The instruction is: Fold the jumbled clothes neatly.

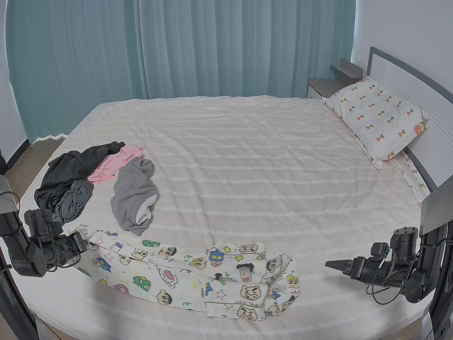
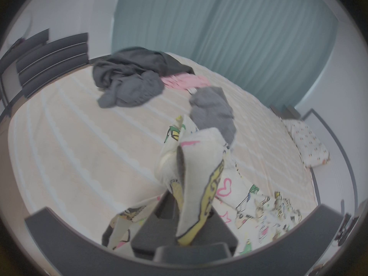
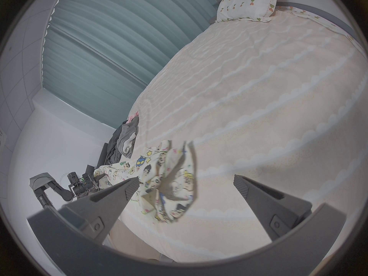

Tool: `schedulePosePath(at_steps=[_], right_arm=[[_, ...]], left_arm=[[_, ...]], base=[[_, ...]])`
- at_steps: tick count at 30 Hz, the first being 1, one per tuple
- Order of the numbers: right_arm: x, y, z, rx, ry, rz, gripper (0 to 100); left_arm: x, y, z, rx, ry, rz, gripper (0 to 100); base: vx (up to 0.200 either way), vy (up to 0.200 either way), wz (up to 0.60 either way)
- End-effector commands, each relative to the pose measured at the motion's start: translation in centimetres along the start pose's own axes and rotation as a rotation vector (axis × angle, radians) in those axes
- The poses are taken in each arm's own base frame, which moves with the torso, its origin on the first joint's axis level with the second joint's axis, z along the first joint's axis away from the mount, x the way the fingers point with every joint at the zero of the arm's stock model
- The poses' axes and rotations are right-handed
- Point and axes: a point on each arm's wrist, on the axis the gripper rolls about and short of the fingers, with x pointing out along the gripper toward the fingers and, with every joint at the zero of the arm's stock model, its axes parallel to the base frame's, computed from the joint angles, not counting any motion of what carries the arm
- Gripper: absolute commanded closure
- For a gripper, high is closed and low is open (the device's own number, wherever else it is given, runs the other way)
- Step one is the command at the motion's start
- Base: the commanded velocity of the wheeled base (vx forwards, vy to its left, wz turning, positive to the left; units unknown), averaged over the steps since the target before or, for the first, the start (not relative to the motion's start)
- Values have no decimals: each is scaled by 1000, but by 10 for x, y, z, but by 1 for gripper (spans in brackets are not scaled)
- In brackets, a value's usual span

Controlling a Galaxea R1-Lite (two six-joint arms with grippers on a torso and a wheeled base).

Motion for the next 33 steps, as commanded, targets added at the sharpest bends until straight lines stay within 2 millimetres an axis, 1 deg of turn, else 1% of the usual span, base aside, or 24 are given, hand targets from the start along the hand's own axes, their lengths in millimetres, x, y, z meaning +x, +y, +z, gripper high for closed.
schedulePosePath(at_steps=[1,2,3,5,6,8,10,11,12,14,16,17,18,19,20,21,22,23,24,25,26,27,30,33], right_arm=[[-2,-1,-3,4,8,-4,0],[-2,-1,-3,4,8,-4,0],[-2,0,-2,3,5,-4,0],[-2,0,-2,3,6,-2,0],[-2,0,-2,2,4,-2,0],[-2,0,-2,3,6,-2,0],[-2,0,-2,3,6,-2,0],[-2,0,-2,3,6,-2,0],[-2,0,-2,2,4,-2,0],[-2,0,-2,3,5,-4,0],[-2,0,-2,3,6,-2,0],[-2,0,-2,3,6,-2,0],[-2,0,-2,1,5,-1,0],[-2,0,-2,1,5,-1,0],[-2,0,-3,2,7,-2,0],[-2,1,-3,0,6,0,0],[-2,1,-3,0,6,0,0],[-2,1,-2,0,5,1,0],[-2,0,-2,1,5,-1,0],[-2,0,-3,2,7,-2,0],[-2,0,-3,2,7,-2,0],[-2,0,-3,1,8,-1,0],[-2,0,-3,1,8,-1,0],[-2,0,-3,2,10,-2,0]], left_arm=[[-12,28,33,-58,-106,45,100],[-16,28,40,-59,-122,47,100],[-17,27,42,-58,-124,46,100],[-26,20,49,-54,-131,39,100],[-32,14,52,-46,-129,30,100],[-39,-6,55,-19,-118,-8,100],[-45,-29,53,14,-97,-46,100],[-46,-33,52,20,-93,-53,100],[-52,-53,48,46,-79,-81,100],[-58,-82,40,74,-66,-110,100],[-59,-108,29,103,-62,-122,100],[-58,-127,20,137,-62,-128,100],[-58,-137,14,159,-60,-129,100],[-58,-137,14,159,-60,-129,100],[-60,-169,-4,229,-61,-160,100],[-61,-183,-13,260,-55,-183,100],[-61,-183,-13,260,-55,-183,100],[-61,-207,-30,310,-34,-226,100],[-61,-220,-38,333,-25,-250,100],[-61,-229,-46,351,-20,-262,100],[-61,-233,-49,359,-18,-267,100],[-57,-249,-64,394,-4,-284,100],[-53,-273,-89,440,26,-324,100],[-51,-288,-104,443,51,-357,100]], base=[[0,0,0],[0,0,0],[0,0,0],[0,0,0],[0,0,0],[0,0,0],[0,0,0],[0,0,0],[0,0,0],[0,0,0],[0,0,0],[0,0,0],[0,0,0],[0,0,0],[0,0,0],[0,0,0],[0,0,0],[0,0,0],[0,0,0],[0,0,0],[0,0,0],[0,0,0],[0,0,0],[0,0,0]])
